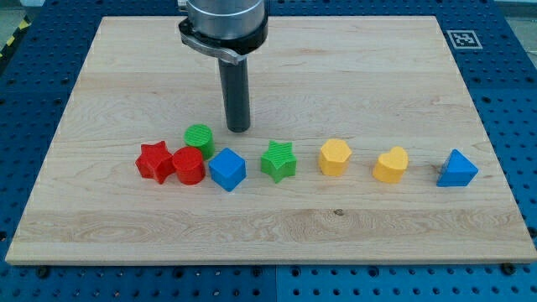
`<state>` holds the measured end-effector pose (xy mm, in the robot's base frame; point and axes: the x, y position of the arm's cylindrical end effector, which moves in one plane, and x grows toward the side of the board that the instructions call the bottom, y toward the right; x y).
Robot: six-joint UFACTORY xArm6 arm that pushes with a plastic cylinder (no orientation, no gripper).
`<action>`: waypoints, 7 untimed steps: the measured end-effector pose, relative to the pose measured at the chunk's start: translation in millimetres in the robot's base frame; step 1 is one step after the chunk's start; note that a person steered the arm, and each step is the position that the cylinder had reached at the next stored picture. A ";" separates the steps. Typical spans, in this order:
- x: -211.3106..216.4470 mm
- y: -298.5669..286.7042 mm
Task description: Push the green circle into the cube and the red circle
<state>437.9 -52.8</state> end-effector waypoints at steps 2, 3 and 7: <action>0.0 -45.8; 5.0 -57.2; 23.7 -46.1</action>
<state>461.6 -98.8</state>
